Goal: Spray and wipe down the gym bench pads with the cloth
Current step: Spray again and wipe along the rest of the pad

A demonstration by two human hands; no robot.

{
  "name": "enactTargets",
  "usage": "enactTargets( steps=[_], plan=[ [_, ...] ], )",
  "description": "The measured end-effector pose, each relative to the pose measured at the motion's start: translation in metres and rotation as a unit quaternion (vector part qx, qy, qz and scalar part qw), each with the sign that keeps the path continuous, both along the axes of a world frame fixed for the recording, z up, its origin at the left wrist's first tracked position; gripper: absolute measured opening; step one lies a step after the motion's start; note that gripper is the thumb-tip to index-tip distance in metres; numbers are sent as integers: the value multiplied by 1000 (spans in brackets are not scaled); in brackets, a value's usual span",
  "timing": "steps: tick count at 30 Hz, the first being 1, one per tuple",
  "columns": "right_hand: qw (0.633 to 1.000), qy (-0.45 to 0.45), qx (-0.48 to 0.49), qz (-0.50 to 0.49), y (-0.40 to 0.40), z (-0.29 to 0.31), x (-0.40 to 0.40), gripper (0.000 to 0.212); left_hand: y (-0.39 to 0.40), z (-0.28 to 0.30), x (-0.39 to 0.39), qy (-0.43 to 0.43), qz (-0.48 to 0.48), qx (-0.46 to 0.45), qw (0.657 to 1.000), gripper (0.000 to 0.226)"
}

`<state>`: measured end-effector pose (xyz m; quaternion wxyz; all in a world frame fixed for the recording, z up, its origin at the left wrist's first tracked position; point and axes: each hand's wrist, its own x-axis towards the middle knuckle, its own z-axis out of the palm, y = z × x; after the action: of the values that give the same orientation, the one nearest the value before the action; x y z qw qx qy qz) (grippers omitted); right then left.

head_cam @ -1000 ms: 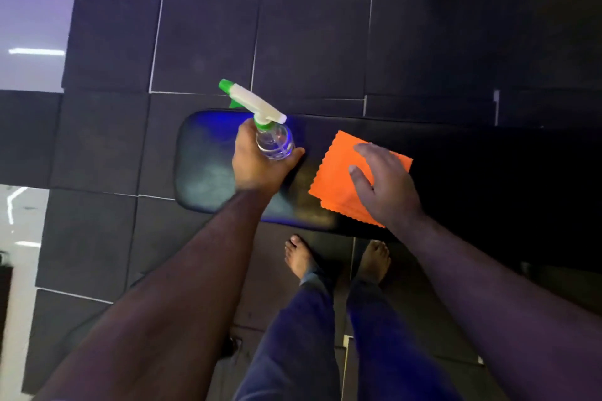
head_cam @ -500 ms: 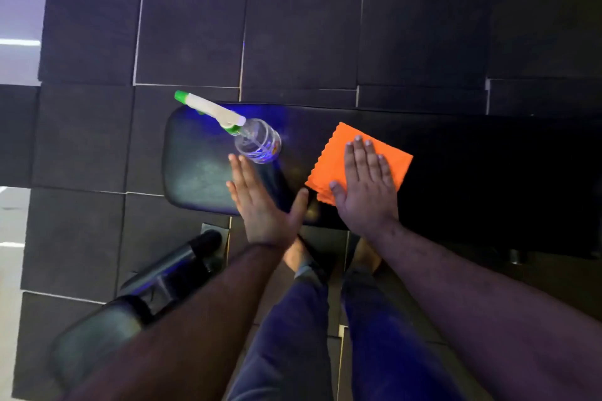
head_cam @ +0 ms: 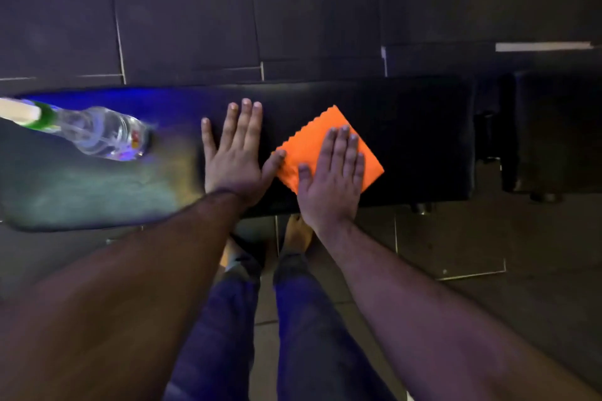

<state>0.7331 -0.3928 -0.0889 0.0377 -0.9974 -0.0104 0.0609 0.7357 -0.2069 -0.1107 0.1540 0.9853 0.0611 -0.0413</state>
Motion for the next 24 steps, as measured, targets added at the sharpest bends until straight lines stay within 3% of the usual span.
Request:
enactTargets(
  steps=[7, 14, 19, 21, 24],
  plan=[
    [999, 22, -1, 29, -50, 0, -25, 81, 0, 5, 2, 38, -3, 23, 999, 87],
    [984, -8, 20, -175, -124, 2, 16, 79, 1, 7, 2, 42, -5, 31, 999, 92],
    [973, -2, 1, -230, -132, 1, 11, 80, -1, 2, 3, 31, -4, 38, 999, 95],
    [975, 5, -4, -222, -116, 1, 34, 82, -1, 0, 3, 27, -4, 40, 999, 95],
    [991, 7, -8, -131, -101, -1, 47, 83, -1, -2, 3, 27, -8, 47, 999, 94]
  ],
)
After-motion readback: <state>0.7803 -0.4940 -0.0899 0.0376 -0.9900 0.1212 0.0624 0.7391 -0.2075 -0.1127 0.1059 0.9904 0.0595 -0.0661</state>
